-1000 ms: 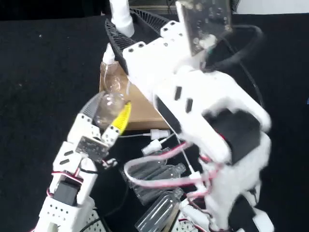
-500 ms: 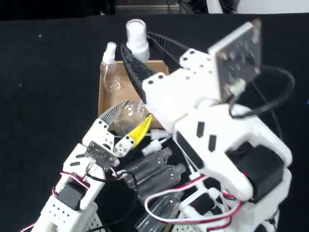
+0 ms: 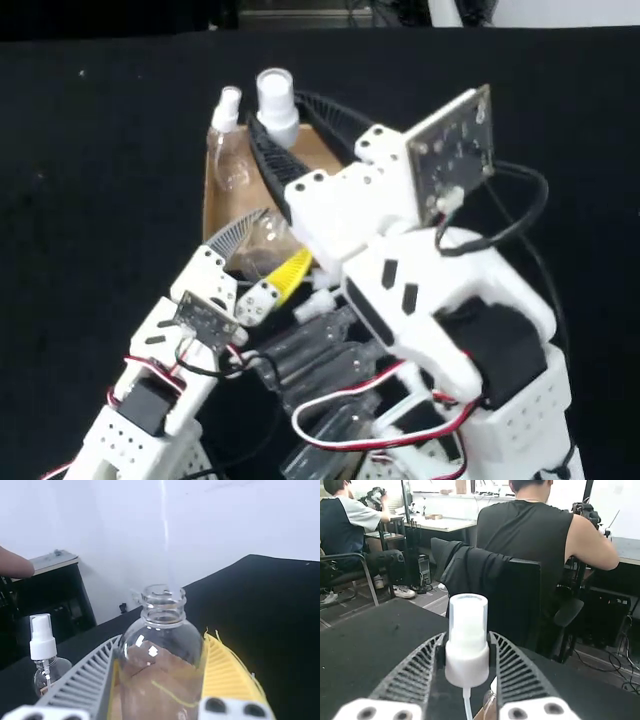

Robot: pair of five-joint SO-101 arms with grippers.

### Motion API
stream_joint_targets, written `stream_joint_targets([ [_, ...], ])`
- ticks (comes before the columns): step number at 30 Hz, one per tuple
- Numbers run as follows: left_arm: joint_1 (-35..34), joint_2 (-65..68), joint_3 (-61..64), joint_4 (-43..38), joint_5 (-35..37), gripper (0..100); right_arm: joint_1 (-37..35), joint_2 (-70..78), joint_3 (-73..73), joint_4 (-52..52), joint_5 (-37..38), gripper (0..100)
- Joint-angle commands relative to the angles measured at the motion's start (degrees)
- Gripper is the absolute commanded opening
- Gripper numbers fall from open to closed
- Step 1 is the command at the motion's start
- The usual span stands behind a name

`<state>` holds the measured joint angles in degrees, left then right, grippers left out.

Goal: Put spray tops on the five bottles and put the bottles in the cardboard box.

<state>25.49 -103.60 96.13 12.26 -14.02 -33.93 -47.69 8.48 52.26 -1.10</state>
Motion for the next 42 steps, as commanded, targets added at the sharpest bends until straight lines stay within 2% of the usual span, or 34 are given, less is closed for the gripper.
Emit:
stream_joint_targets([
  [1,0.6,-0.9,1.2,-1.1,0.7,3,-0.6,-3.3,2.3,-4.6,-0.2,1.0],
  [13,0.5,-0.8,1.2,-1.1,0.7,3,-0.3,-4.2,2.1,-6.7,0.3,1.0],
  [20,0.5,-0.8,1.2,-1.1,0.7,3,4.9,-4.2,5.8,-6.9,0.1,1.0],
  [32,0.5,-0.8,1.2,-1.1,0.7,3,4.6,-4.7,13.1,-6.4,-0.4,1.1],
  [35,0.5,-0.8,1.2,-1.1,0.7,3,1.6,-5.3,12.5,-4.0,-0.4,1.4],
  [39,0.5,-0.8,1.2,-0.4,0.7,3,-3.3,-7.6,12.2,1.4,0.1,10.5],
  [42,0.5,-0.8,1.2,4.4,0.7,3,-3.4,-8.9,12.5,3.2,0.1,17.0],
])
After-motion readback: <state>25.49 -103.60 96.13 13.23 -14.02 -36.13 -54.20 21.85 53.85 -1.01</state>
